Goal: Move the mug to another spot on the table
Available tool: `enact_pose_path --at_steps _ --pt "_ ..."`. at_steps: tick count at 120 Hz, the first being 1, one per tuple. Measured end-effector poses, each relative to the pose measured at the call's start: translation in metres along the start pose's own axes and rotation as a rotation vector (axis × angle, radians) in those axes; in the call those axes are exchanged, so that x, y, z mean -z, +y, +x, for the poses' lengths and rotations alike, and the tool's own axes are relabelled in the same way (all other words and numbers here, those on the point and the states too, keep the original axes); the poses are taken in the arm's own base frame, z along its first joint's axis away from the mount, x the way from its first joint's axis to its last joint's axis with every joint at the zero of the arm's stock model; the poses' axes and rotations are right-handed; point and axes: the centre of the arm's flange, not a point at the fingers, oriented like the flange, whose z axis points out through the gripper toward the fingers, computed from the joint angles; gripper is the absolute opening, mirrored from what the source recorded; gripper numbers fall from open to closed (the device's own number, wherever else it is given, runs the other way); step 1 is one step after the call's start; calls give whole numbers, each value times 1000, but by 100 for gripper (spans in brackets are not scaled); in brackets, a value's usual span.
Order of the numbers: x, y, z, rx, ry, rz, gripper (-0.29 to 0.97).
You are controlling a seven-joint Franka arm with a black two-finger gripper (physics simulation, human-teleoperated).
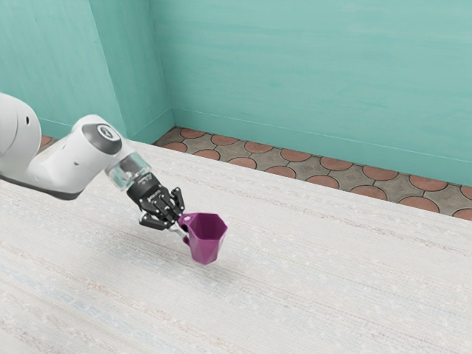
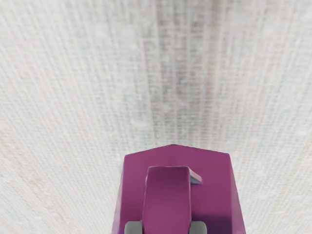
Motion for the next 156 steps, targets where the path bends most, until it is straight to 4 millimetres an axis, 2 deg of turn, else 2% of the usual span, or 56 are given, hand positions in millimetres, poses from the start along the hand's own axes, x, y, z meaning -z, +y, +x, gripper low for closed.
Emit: enact_pose_path --at_steps 55,156 --pt "-1 1 21 -47 19 -26 -11" --pt "18 11 63 -120 32 -47 -11"
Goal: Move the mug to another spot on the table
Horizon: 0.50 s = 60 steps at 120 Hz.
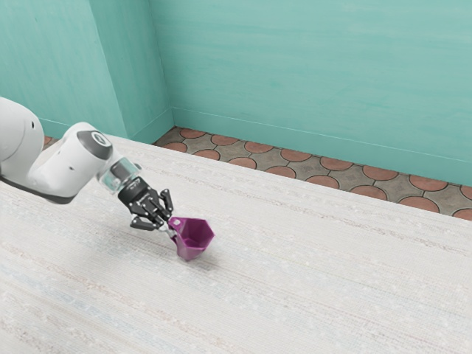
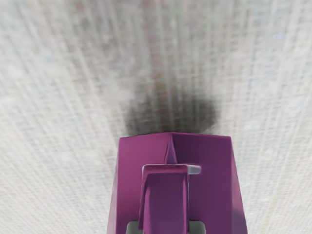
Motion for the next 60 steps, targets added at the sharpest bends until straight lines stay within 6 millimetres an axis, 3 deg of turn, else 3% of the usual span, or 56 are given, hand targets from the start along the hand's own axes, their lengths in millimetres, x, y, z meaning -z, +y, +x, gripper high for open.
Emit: enact_pose_path --at_steps 40,60 --pt "0 -9 18 -16 -6 13 -9" --pt "1 -10 20 -33 -7 4 28"
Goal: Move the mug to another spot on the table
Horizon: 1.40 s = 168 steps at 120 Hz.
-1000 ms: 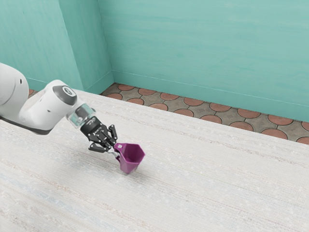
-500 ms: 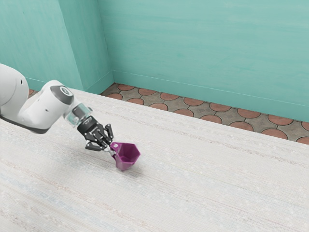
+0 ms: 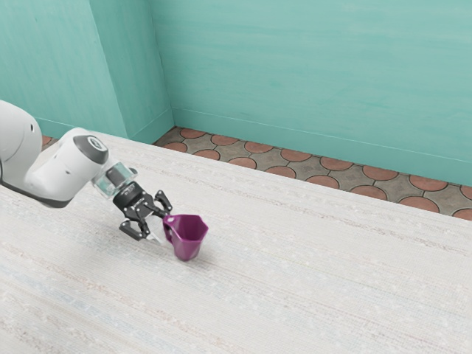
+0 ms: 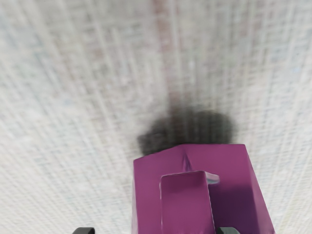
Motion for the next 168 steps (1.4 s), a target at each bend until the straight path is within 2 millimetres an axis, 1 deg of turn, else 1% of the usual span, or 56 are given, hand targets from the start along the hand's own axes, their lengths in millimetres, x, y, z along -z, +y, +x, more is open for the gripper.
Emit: enact_pose_path --at_steps 14,30,40,52,58,62,69,78,85,93,103,111,127,135,147,168 --pt "5 -3 6 -8 9 -7 45" --pt "18 -7 14 -18 29 -16 56" --pt "31 -8 18 -37 59 -13 60" --pt "55 -5 5 -105 162 14 63" --pt "75 -6 -5 -140 226 24 64" --pt "89 -5 -18 -178 284 44 64" --pt "108 0 -48 -271 398 104 65" --pt "126 8 -91 -396 536 188 66" --pt "135 13 -124 -491 625 242 67" --pt "145 15 -156 -583 699 289 67" --pt "152 17 -184 -678 764 347 67" --pt "154 17 -203 -741 794 383 67" --pt "151 17 -237 -840 815 431 68" --pt "146 19 -248 -879 814 451 68" --pt "142 19 -255 -914 810 476 68" --pt "151 24 -264 -951 818 491 68"
